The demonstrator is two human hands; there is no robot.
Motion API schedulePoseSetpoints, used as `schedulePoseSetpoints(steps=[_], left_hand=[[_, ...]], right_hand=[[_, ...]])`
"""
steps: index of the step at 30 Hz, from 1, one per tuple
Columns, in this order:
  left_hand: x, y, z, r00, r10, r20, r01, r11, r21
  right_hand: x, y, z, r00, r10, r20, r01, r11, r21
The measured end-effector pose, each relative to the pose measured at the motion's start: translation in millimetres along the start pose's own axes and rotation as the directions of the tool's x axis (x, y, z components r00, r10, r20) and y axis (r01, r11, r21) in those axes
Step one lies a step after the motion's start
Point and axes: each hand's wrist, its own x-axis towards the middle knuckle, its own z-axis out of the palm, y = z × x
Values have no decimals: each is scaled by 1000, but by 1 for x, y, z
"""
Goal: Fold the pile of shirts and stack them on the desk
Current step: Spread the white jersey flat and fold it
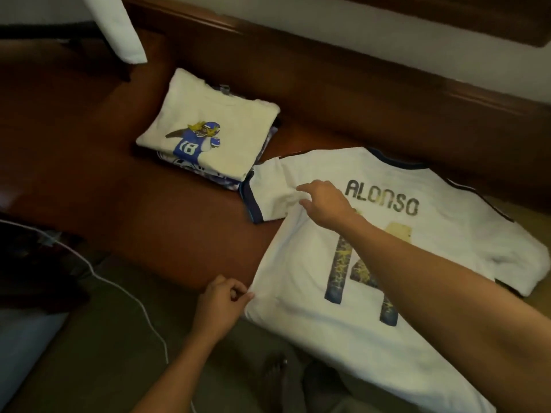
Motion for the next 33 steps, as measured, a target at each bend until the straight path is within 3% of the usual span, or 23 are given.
schedulePoseSetpoints(steps=[4,7,9,11,13,15,18,21,24,27,29,31,33], left_hand=[[16,15,2,994,60,-87,-47,988,144],[47,41,-4,948,264,-178,-216,944,250],[75,62,-7,900,418,-122,-358,870,338],[102,78,-10,887,462,1,-409,785,465],[122,87,-15,926,372,64,-341,750,566],[131,93,-23,953,302,10,-250,772,584],[135,107,-25,901,418,-114,-300,792,532],[146,128,-13,823,566,-38,-470,717,516],[168,160,4,776,629,42,-567,667,484],[189,197,20,738,666,108,-623,611,488],[204,218,29,725,673,149,-642,582,498],[219,234,38,753,616,231,-619,547,564],[231,242,51,795,515,320,-581,498,644]], right_hand=[[47,10,8,1000,6,9,-4,988,-154],[66,25,17,992,-33,119,68,949,-306],[71,32,22,989,-61,134,102,941,-322],[71,37,24,991,-71,113,102,949,-298],[63,44,21,1000,1,24,5,975,-222],[47,62,15,987,117,-110,-129,986,-105],[7,111,6,921,257,-294,-264,964,17],[-44,172,-4,851,332,-407,-313,943,115],[-97,224,-20,749,400,-528,-414,905,99],[-137,271,-38,592,577,-562,-618,773,143],[-152,302,-51,419,758,-500,-782,581,225],[-162,324,-63,252,912,-323,-914,334,231],[-168,341,-67,195,958,-209,-953,235,189]])
